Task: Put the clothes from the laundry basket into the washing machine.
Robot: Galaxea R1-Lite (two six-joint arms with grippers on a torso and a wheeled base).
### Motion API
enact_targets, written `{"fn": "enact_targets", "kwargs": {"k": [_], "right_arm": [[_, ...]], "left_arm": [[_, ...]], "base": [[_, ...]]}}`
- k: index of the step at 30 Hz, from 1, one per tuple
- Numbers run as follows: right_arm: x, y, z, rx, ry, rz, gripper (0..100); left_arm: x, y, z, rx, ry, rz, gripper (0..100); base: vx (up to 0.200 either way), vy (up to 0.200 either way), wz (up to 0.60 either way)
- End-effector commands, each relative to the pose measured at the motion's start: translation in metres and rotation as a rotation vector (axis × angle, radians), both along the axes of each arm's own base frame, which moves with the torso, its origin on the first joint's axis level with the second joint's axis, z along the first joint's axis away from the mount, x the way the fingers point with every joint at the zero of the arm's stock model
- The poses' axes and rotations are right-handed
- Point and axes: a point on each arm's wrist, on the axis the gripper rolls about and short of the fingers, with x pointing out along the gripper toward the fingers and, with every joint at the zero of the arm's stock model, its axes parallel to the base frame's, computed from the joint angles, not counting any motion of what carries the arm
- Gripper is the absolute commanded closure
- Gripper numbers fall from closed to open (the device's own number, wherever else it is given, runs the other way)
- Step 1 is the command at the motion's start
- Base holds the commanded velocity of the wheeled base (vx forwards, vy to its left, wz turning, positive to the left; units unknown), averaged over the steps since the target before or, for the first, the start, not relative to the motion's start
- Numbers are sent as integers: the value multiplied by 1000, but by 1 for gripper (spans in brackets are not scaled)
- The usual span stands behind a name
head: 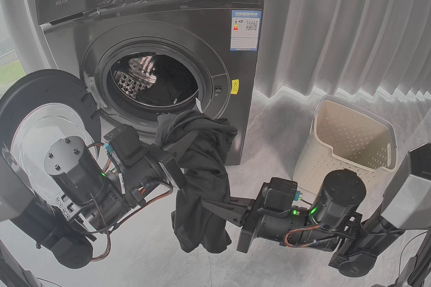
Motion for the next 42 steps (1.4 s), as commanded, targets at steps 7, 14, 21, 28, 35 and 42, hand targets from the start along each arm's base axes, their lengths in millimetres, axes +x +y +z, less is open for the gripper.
{"fn": "enact_targets", "kwargs": {"k": [7, 14, 21, 28, 35, 42], "right_arm": [[-8, -8, 21, 50, -40, 4, 100], [-4, -5, 26, 70, -57, 0, 100], [2, -4, 30, 88, -72, -14, 100], [8, -6, 35, 102, -87, -33, 100], [10, -4, 41, 124, -99, -34, 100], [7, -2, 45, 137, -107, -23, 100]], "left_arm": [[8, 2, -8, -8, 44, 22, 0], [6, 7, -8, -10, 52, 31, 0], [-9, 15, -10, -7, 79, 7, 0], [-44, 39, -14, 4, 136, -134, 0], [-44, 49, -20, 54, 133, -119, 0], [-46, 50, -42, 216, 129, -139, 0]], "base": [[0, 0, 0], [0, 0, 0], [0, 0, 0], [0, 0, 0], [0, 0, 0], [0, 0, 0]]}}
